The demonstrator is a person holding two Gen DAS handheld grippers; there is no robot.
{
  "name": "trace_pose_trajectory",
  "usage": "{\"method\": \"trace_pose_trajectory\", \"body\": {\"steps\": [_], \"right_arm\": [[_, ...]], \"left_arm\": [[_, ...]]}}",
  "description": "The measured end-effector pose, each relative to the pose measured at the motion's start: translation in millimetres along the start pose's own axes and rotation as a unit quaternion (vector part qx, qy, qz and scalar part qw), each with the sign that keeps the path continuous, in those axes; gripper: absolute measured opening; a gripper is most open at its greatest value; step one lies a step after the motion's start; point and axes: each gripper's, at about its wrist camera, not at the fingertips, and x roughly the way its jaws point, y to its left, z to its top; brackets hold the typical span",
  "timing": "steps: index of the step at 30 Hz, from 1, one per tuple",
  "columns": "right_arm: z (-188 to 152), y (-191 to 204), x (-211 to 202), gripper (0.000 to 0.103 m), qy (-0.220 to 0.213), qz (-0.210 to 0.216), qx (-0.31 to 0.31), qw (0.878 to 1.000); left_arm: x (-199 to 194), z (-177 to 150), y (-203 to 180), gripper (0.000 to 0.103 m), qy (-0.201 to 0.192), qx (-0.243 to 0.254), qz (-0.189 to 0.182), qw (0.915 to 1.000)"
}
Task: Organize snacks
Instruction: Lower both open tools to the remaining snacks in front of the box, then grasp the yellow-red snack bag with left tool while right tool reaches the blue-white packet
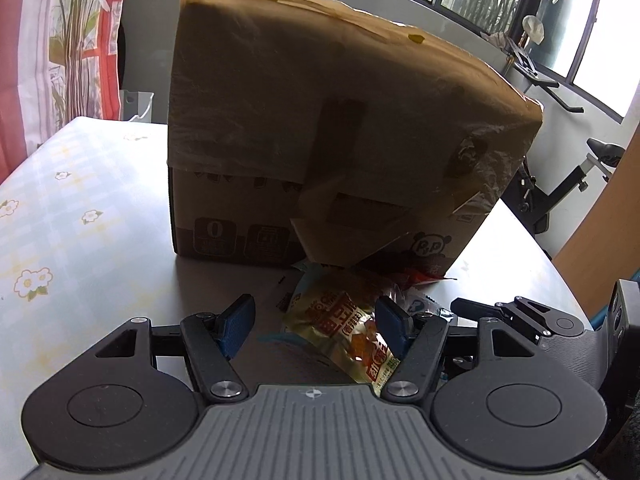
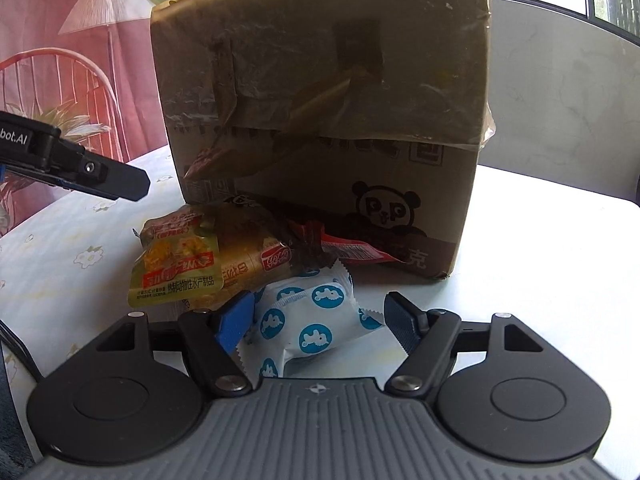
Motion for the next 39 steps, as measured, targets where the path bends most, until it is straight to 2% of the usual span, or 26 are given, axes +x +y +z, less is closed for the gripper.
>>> {"method": "trace_pose_trajectory", "body": {"steps": [8,18,39], "right_arm": [[-4.8,12.5,-4.1,0.07,-0.008,0.001,-0.047,0.999],[-3.9,4.4,-6.6,0.066,-0.013,0.013,-0.022,1.0],[-4.2,4.8,-6.3,0.066,-0.012,0.012,-0.022,1.0]], "left_arm": [[17.5,-12.5,-15.8,0.068,0.032,0.013,-0.012,0.9993],[36.2,-12.6,-20.5,0.069,0.031,0.024,0.025,0.9989],[31.6,-19.5,-0.2,0.072,0.031,-0.016,0.018,0.9992]]}}
